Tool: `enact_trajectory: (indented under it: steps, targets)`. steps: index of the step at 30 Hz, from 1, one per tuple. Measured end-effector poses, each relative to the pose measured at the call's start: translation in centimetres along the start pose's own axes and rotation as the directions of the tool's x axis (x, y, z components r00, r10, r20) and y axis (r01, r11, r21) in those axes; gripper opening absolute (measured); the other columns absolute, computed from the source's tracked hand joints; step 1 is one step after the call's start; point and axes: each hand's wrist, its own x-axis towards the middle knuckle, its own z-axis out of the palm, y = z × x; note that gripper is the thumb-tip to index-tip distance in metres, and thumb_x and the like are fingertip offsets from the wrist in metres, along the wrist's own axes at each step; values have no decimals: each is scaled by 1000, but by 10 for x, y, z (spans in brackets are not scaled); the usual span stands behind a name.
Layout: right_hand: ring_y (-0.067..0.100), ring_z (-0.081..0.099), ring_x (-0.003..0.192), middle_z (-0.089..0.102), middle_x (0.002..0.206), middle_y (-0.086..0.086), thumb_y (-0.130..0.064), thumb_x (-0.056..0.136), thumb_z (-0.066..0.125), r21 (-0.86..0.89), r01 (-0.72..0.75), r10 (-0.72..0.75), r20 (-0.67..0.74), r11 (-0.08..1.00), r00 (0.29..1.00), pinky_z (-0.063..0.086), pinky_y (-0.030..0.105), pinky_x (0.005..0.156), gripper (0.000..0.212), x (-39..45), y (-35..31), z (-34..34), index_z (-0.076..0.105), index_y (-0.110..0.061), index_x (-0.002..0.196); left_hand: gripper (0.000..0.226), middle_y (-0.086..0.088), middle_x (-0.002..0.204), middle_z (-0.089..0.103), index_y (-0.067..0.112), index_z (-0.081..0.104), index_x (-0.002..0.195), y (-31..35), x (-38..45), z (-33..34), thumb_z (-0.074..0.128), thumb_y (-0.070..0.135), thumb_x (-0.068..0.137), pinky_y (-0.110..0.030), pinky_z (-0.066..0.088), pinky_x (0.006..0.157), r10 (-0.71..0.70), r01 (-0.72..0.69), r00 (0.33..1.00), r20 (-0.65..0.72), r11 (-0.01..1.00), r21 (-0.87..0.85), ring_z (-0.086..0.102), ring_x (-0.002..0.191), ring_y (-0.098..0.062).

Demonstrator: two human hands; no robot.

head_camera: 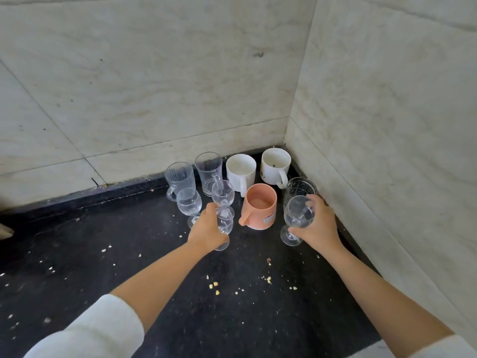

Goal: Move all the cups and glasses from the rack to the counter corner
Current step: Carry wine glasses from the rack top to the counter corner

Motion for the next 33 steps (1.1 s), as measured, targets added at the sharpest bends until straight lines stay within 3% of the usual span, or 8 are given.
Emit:
enact_trajectory:
  steps: [7,10,15,19,23,27,29,33]
  targets:
    - [26,44,121,52,128,12,-15,54,86,12,15,-15,46,1000,999,37,24,86,88,10,16,2,41,-13,130,66,-3,114,45,6,34,123,4,-2,10,71,3,68,-28,43,83,-69,64,997,-35,988,-139,48,98,-16]
    - [28,45,121,53,128,12,-15,54,86,31,13,-15,68,999,998,43,32,92,89,15,16,-1,41,-12,130,68,1,111,41,7,33,125,5,-1,11,72,6,69,-29,43,85,-89,82,995,-42,988,-131,47,99,-15]
    - [30,47,120,54,129,12,-32,52,86,-188,106,-94,69,976,993,41,41,98,90,18,16,-7,43,-12,128,70,-14,127,48,6,34,126,3,-5,8,73,10,69,-42,47,94,-103,101,993,-49,994,-53,53,111,-30]
    - [37,37,127,41,137,19,-35,54,85,-278,207,-210,20,938,978,40,48,97,96,9,16,-13,38,-8,134,94,-17,143,39,8,18,142,3,-10,4,76,14,68,-44,40,104,-148,144,988,-48,986,-82,43,128,-33]
    - [52,52,110,54,118,36,-17,55,85,-239,504,-542,-131,830,830,45,58,88,68,2,-11,-8,57,10,110,97,-17,142,41,10,16,144,-5,-29,-6,77,11,69,-37,39,104,-143,130,987,-73,979,-160,44,128,-30]
    - [35,50,104,61,105,34,-8,63,66,-140,699,-712,-183,701,677,47,50,86,34,-9,-56,19,62,11,92,82,-17,143,38,14,21,144,-32,-67,-22,69,14,77,-35,37,103,-166,169,985,-57,983,67,41,129,-29]
    - [38,56,99,64,101,33,-5,63,63,-89,756,-761,-103,648,640,47,44,85,29,-25,-84,42,63,11,87,63,-13,141,40,15,32,140,-57,-99,-34,60,18,84,-36,40,99,-246,263,963,-108,944,198,45,124,-28]
    - [48,64,89,65,98,32,8,59,70,27,836,-825,178,549,536,51,54,76,26,-75,-137,90,65,12,83,36,-12,132,48,11,47,127,-104,-181,-54,45,21,92,-40,44,92,-466,534,840,-277,800,274,49,119,-32]
